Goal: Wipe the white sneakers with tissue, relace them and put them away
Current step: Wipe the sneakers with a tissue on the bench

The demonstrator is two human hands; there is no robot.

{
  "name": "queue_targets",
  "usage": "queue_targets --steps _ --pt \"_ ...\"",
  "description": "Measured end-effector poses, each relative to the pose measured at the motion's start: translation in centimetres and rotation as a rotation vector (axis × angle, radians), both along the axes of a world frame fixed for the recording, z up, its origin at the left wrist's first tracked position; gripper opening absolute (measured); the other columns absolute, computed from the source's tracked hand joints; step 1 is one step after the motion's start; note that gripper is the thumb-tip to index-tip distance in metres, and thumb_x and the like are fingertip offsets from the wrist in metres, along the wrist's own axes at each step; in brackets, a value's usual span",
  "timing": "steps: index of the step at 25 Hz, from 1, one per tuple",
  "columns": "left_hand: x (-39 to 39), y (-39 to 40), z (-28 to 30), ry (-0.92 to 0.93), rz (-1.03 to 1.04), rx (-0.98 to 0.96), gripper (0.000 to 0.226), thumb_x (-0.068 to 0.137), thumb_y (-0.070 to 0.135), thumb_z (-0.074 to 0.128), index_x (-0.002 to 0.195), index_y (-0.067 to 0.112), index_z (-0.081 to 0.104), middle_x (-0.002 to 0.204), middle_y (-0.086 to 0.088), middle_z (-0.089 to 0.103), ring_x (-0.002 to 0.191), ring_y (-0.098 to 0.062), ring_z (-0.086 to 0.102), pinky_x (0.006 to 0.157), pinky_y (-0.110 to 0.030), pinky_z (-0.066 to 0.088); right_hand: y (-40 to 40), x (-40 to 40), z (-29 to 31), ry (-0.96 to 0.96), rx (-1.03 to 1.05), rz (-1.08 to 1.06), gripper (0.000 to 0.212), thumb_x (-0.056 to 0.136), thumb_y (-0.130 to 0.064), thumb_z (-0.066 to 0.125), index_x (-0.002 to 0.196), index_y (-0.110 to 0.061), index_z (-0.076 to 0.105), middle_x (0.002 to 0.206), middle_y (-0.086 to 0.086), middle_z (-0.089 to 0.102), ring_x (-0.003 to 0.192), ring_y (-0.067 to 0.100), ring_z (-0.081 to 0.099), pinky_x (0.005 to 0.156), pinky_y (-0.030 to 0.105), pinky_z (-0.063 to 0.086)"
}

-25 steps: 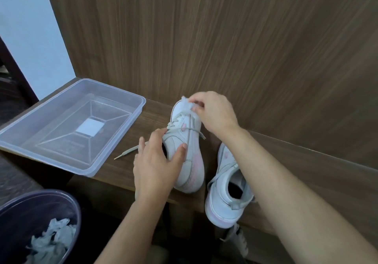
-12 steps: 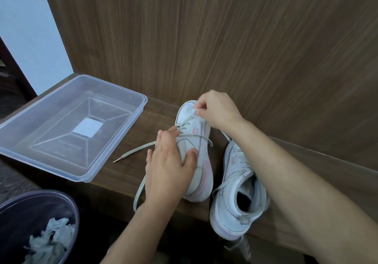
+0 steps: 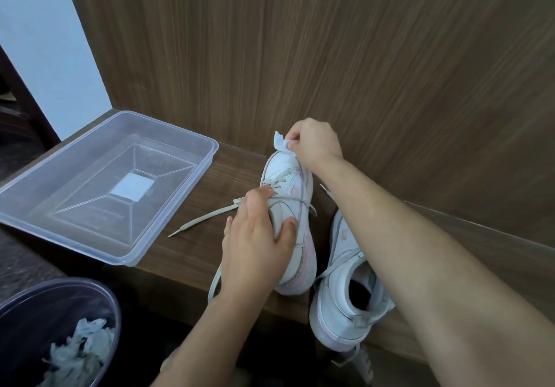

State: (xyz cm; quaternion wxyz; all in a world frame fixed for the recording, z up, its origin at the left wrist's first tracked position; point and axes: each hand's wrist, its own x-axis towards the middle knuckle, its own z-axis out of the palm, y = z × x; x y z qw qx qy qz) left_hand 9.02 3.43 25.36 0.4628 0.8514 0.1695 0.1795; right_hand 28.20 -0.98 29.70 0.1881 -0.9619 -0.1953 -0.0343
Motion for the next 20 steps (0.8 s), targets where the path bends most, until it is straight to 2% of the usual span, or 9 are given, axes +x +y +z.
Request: queue_targets --steps 1,3,5,6,8,10,13,16,20 --pt "0.0 0.1 -0.1 0.002 0.008 -0.006 0.041 0.086 0.032 0.057 0.121 0.02 0.042 0.133 0.01 0.05 0.12 -0.014 0.048 0.1 -0.047 0.039 -0.8 -0.2 0.4 0.051 0.149 -0.029 0.013 0.084 -0.011 0.063 0.09 -0.02 0.072 0.09 0.0 0.07 0.088 0.019 0.065 0.073 0.029 0.051" --pt "-0.2 0.2 -0.1 -0.006 0.017 -0.022 0.041 0.085 0.033 0.057 0.121 0.02 0.041 0.131 0.011 0.05 0.119 -0.014 0.049 0.1 -0.046 0.04 -3.7 -1.7 1.5 0.213 0.523 -0.111 0.013 0.084 -0.009 0.065 0.087 -0.02 0.071 0.083 -0.002 0.067 0.076 0.013 0.065 0.064 0.025 0.055" --pt "-0.4 0.2 0.1 -0.014 0.019 -0.027 0.044 0.084 0.035 0.059 0.123 0.022 0.042 0.128 0.012 0.052 0.117 -0.012 0.049 0.099 -0.045 0.041 -8.2 -4.1 2.2 0.3 0.708 -0.194 0.015 0.085 -0.005 0.065 0.09 -0.019 0.069 0.082 -0.001 0.065 0.068 0.009 0.061 0.056 0.021 0.053" --pt "-0.4 0.2 0.1 -0.01 0.018 -0.022 0.047 0.083 0.035 0.06 0.124 0.024 0.041 0.126 0.012 0.052 0.116 -0.012 0.048 0.1 -0.043 0.04 -10.6 -5.4 2.1 0.26 0.672 -0.25 0.014 0.085 -0.006 0.065 0.09 -0.019 0.069 0.081 -0.001 0.066 0.067 0.01 0.061 0.057 0.024 0.053" --pt "-0.5 -0.2 0.3 0.002 0.01 0.018 0.051 0.081 0.035 0.061 0.127 0.026 0.041 0.123 0.011 0.054 0.115 -0.013 0.047 0.099 -0.04 0.039 -14.9 -8.1 1.2 0.105 0.466 -0.378 0.012 0.084 -0.013 0.066 0.091 -0.02 0.073 0.081 -0.002 0.068 0.072 0.015 0.062 0.068 0.03 0.051" --pt "-0.6 -0.8 0.4 0.01 -0.003 0.079 0.052 0.079 0.035 0.061 0.127 0.029 0.041 0.123 0.011 0.054 0.115 -0.015 0.047 0.098 -0.042 0.038 -17.9 -10.8 -0.1 0.037 0.31 -0.518 0.015 0.084 -0.017 0.065 0.096 -0.021 0.074 0.089 0.0 0.071 0.085 0.018 0.063 0.074 0.025 0.043" --pt "-0.9 -1.7 0.6 0.017 -0.031 0.139 0.053 0.078 0.032 0.063 0.128 0.03 0.043 0.127 0.013 0.052 0.12 -0.016 0.043 0.097 -0.041 0.037 -20.9 -13.4 -2.2 0.035 0.214 -0.667 0.019 0.087 -0.016 0.061 0.1 -0.022 0.073 0.101 0.004 0.072 0.096 0.025 0.064 0.075 0.027 0.043" --pt "-1.0 -2.3 0.5 0.035 -0.072 0.233 0.055 0.077 0.03 0.064 0.128 0.029 0.045 0.131 0.012 0.052 0.123 -0.018 0.042 0.094 -0.039 0.039 -23.2 -13.7 -4.4 0.057 0.15 -0.789 0.025 0.089 -0.011 0.056 0.103 -0.023 0.072 0.109 0.01 0.068 0.097 0.031 0.062 0.075 0.031 0.045" --pt "-0.6 -2.9 0.4 0.065 -0.099 0.322 0.058 0.076 0.032 0.066 0.13 0.028 0.047 0.138 0.011 0.048 0.126 -0.02 0.04 0.096 -0.039 0.037 -23.1 -13.3 -5.8 0.202 0.087 -0.8 0.024 0.089 -0.021 0.055 0.108 -0.028 0.068 0.108 0.008 0.068 0.097 0.03 0.062 0.076 0.032 0.045"
